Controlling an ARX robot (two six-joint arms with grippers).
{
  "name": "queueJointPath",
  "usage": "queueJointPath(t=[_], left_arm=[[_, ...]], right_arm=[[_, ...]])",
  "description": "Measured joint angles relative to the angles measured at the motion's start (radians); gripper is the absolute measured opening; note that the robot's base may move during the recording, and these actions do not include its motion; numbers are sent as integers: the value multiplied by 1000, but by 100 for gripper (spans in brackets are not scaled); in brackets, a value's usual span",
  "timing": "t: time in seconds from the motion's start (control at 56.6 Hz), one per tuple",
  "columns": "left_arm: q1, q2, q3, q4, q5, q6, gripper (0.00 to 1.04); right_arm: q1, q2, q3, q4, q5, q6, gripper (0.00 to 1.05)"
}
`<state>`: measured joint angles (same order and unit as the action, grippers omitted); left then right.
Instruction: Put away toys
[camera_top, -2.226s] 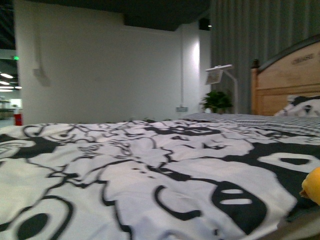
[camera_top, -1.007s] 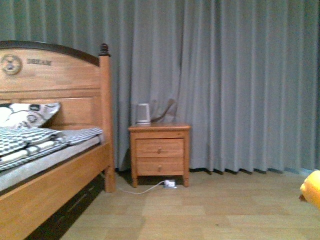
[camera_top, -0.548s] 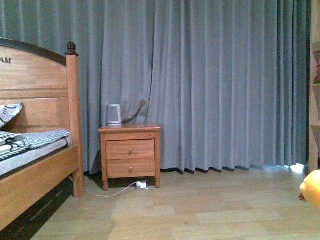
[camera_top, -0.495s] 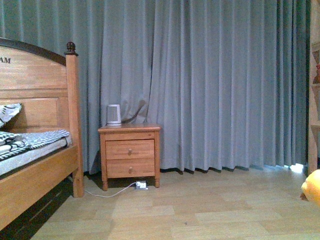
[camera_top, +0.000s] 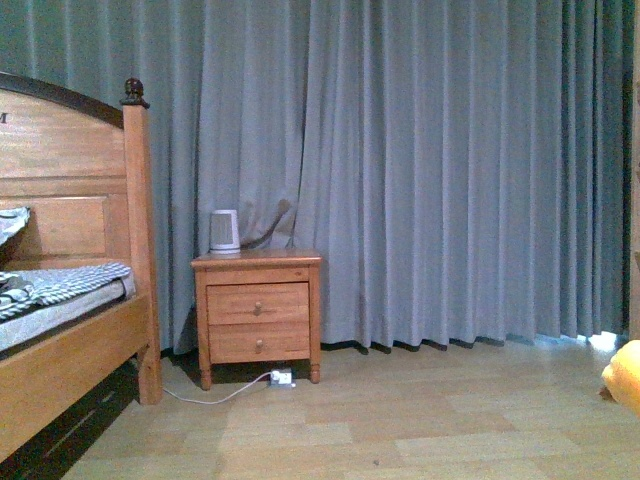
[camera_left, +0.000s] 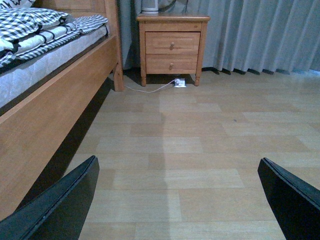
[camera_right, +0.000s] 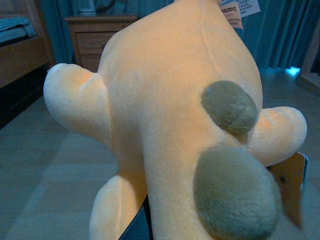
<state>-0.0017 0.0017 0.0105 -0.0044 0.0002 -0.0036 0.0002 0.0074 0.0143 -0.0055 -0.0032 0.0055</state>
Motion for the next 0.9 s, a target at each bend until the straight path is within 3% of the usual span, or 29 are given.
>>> queueJointPath(t=[0.901], left_arm=[[0, 0, 0, 0, 0, 0, 98]], right_arm=[[0, 0, 0, 0, 2, 0, 7]])
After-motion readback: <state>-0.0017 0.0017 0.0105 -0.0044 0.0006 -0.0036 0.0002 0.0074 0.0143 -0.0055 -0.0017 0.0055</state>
